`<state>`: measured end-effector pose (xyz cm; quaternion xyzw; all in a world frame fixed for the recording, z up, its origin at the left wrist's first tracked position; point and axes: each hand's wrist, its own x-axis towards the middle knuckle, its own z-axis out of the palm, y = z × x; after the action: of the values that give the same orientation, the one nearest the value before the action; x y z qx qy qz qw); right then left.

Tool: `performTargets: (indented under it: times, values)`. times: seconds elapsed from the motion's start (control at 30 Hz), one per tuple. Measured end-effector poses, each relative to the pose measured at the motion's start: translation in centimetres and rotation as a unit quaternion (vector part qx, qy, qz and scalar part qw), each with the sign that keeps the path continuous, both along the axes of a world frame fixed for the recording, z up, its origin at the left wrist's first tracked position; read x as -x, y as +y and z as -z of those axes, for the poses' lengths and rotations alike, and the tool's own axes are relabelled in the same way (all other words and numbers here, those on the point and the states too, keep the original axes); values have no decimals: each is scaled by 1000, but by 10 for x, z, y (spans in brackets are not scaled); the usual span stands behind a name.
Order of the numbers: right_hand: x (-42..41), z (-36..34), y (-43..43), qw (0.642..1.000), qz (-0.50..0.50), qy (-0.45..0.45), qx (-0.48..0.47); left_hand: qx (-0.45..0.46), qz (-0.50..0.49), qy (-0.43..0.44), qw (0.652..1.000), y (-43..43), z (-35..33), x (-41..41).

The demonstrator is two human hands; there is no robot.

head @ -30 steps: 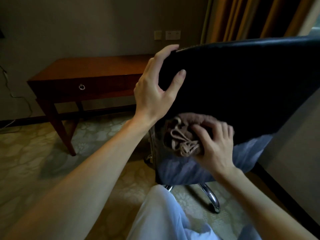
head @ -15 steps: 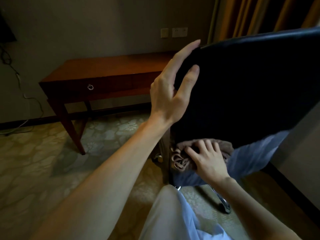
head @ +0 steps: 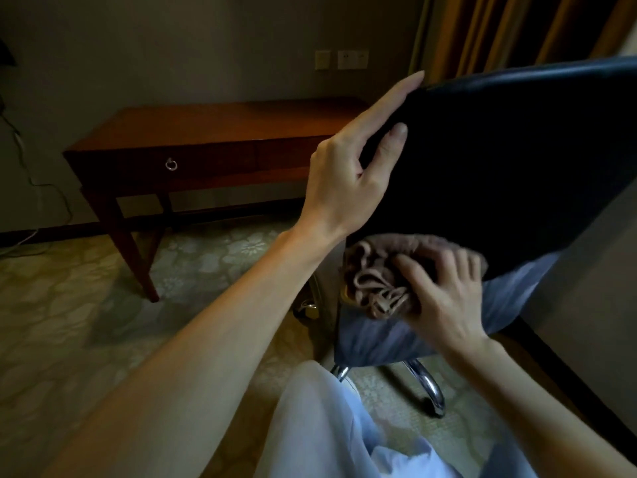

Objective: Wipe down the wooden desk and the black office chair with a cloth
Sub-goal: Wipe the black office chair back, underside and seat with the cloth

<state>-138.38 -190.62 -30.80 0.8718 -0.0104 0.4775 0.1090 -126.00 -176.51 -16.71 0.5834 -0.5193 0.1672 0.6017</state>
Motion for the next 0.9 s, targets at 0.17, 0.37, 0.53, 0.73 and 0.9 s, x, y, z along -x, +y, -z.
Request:
performTargets:
  times: [0.17, 0.37, 0.53, 0.73, 0.9]
  values:
    - [-9, -35, 5, 997, 11, -81, 1, -12, 12, -4, 1000, -11, -3, 17]
    - [-17, 44, 11, 1000, -3, -3, 11, -15, 31, -15, 999, -25, 4, 36]
    - [-11, 86, -2, 995, 2, 93, 23, -27, 36, 4, 999, -30, -1, 41]
    - [6, 93, 5, 983, 20, 184, 9, -66, 47, -8, 997, -23, -3, 43]
    - [23, 58, 8, 996, -3, 93, -10, -101, 102, 27, 989, -18, -8, 35]
